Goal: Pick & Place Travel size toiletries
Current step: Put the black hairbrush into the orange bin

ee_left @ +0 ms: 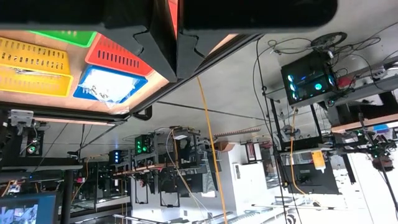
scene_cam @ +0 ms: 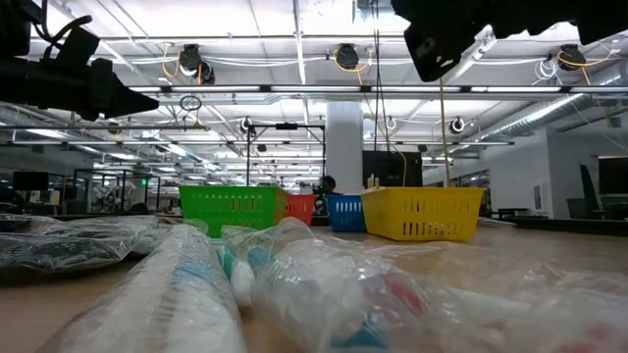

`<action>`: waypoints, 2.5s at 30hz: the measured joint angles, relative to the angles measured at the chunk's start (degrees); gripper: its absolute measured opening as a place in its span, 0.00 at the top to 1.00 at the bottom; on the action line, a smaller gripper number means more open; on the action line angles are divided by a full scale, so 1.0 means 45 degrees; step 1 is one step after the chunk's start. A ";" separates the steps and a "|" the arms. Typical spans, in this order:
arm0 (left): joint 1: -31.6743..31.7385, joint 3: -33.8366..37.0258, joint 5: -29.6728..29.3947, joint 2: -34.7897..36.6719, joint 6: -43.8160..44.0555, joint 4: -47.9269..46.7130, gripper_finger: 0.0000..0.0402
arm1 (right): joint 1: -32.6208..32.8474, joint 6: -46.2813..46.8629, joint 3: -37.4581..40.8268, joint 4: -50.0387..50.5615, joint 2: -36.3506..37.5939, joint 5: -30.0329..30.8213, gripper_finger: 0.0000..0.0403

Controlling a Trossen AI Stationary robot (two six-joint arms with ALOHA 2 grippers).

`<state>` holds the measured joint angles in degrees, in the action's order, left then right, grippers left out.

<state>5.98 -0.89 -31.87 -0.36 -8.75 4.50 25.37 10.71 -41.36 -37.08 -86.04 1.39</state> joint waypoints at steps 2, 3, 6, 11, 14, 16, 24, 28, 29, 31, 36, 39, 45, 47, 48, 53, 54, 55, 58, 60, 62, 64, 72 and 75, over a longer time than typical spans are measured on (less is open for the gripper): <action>0.0000 0.0000 0.0001 0.0000 0.0000 -0.0002 1.00 | 0.0000 0.0085 0.0000 -0.0010 0.0014 0.0005 0.65; 0.0000 0.0000 -0.0002 0.0000 0.0000 0.0002 1.00 | 0.0000 0.0090 0.0000 -0.0005 0.0015 0.0005 0.66; -0.0002 0.0000 -0.0001 0.0000 0.0000 -0.0001 1.00 | 0.0000 0.0094 0.0000 0.0003 0.0051 0.0005 0.65; 0.0000 0.0000 -0.0002 0.0000 0.0000 0.0002 1.00 | -0.0030 0.0084 0.0000 0.0022 0.0058 0.0015 0.66; -0.0002 0.0000 -0.0002 0.0000 0.0000 -0.0001 1.00 | -0.0034 0.0080 0.0000 0.0004 0.0063 0.0015 0.66; -0.0002 0.0000 -0.0001 0.0000 0.0000 0.0002 1.00 | -0.0034 0.0082 0.0000 0.0012 0.0063 0.0010 0.66; -0.0005 0.0000 -0.0002 0.0000 0.0000 -0.0002 1.00 | -0.0036 0.0123 0.0000 -0.0056 0.0063 -0.2013 0.66; -0.0004 0.0000 -0.0002 0.0000 0.0000 0.0001 1.00 | -0.0029 0.0130 0.0000 -0.0344 0.0063 -0.4805 0.66; -0.0003 0.0000 -0.0001 0.0000 0.0000 -0.0002 1.00 | -0.0025 0.0128 0.0000 -0.0385 0.0063 -0.5248 0.66; 0.0000 0.0000 0.0002 0.0000 0.0000 -0.0002 1.00 | -0.0030 0.0133 0.0000 -0.0453 0.0063 -0.5655 0.66; -0.0001 0.0001 0.0001 0.0000 0.0000 0.0001 1.00 | -0.0030 0.0128 0.0000 -0.0442 0.0063 -0.5654 0.66; 0.0000 0.0000 0.0002 0.0000 0.0000 0.0001 1.00 | -0.0034 0.0086 0.0000 -0.0427 0.0063 -0.5586 0.66; -0.0002 0.0000 -0.0002 0.0000 0.0000 0.0002 1.00 | -0.0044 0.0024 0.0000 -0.0162 0.0063 -0.2317 0.67; 0.0000 0.0000 -0.0002 0.0000 0.0000 -0.0002 1.00 | -0.0093 0.0021 0.0000 0.0156 0.0084 -0.0941 0.68; -0.0003 0.0000 0.0001 0.0000 0.0000 -0.0001 1.00 | -0.0136 0.0009 0.0000 0.0494 0.0214 -0.0424 0.68; -0.0003 0.0000 0.0001 0.0000 0.0000 0.0001 1.00 | -0.0518 -0.0309 -0.0010 0.3771 0.2493 0.0095 0.68; -0.0001 0.0000 -0.0002 0.0000 0.0000 0.0001 1.00 | -0.0598 -0.0309 -0.0005 0.4582 0.3071 0.0111 0.68; -0.0002 0.0002 0.0002 0.0000 0.0000 0.0000 1.00 | -0.0676 -0.0316 -0.0005 0.5297 0.3643 0.0220 0.68; 0.0000 0.0000 0.0001 0.0000 0.0000 -0.0002 1.00 | -0.0658 -0.0549 -0.0005 0.7477 0.5356 0.2023 0.68; -0.0003 0.0000 -0.0002 0.0000 0.0000 -0.0002 1.00 | -0.0516 -0.0589 0.0028 0.8596 0.6313 0.3638 0.68; 0.0000 0.0000 0.0002 0.0000 0.0000 0.0001 1.00 | -0.0407 -0.0687 0.0405 0.9010 0.7203 0.4935 0.68; -0.0004 0.0000 0.0002 0.0000 0.0000 0.0000 1.00 | -0.0360 -0.1177 0.1061 0.8887 0.8111 0.5519 0.68; -0.0004 0.0000 -0.0002 0.0000 0.0000 0.0000 1.00 | -0.0575 -0.3458 0.5770 0.3065 1.1982 0.5728 0.68; -0.0001 0.0000 0.0001 0.0000 0.0000 0.0001 1.00 | -0.0839 -0.3975 0.7431 0.0846 1.3104 0.5718 0.68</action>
<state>5.97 -0.89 -31.86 -0.36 -8.75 4.51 21.59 -7.17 -7.93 -33.28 -27.07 27.12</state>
